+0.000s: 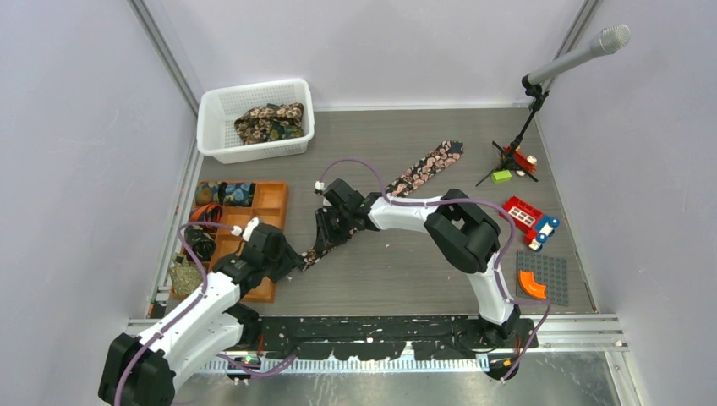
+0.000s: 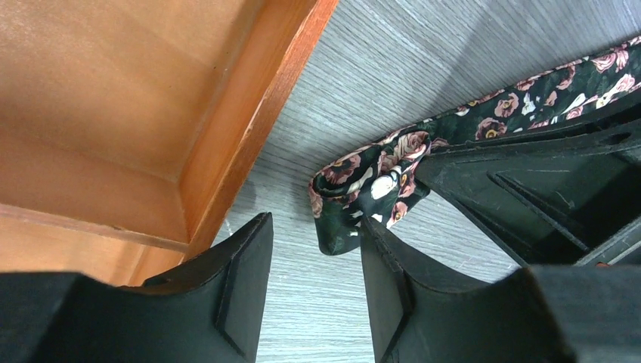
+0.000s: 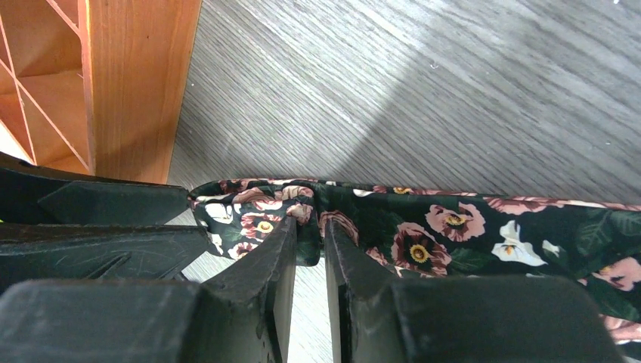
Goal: Roll the ties
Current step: Roll the tie at the center of the board.
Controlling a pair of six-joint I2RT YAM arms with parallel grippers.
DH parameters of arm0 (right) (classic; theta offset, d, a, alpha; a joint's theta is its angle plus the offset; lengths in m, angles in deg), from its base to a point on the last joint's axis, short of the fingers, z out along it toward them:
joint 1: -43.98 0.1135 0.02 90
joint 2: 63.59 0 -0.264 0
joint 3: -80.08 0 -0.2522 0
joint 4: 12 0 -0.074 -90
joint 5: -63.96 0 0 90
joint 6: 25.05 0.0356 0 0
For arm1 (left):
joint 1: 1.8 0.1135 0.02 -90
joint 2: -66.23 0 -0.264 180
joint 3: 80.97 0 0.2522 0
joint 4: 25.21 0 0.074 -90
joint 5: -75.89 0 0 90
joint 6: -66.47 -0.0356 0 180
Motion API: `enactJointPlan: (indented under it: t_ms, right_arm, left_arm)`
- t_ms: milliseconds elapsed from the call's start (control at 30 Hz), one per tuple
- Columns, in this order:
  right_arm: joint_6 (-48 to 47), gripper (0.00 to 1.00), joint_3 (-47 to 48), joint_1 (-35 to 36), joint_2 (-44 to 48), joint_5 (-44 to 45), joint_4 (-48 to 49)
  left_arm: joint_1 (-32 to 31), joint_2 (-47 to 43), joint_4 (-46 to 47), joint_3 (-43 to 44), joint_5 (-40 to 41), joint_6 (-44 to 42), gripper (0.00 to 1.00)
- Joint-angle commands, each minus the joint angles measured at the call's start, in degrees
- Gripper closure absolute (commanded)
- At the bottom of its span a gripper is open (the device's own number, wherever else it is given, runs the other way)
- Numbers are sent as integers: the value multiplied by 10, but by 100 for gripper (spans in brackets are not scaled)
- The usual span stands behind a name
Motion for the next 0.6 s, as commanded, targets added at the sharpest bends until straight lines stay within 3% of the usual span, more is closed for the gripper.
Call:
enactJointPlan:
  t_ms: [0,567]
  right_arm:
    - [-8,74,-10,-3,-10,4,9]
    - [-3,75,-22,-5,-15,0,19]
  left_arm:
    - [-2,4,53,-12,3,17,52]
    - [-3,37,103,-44,3,50,56]
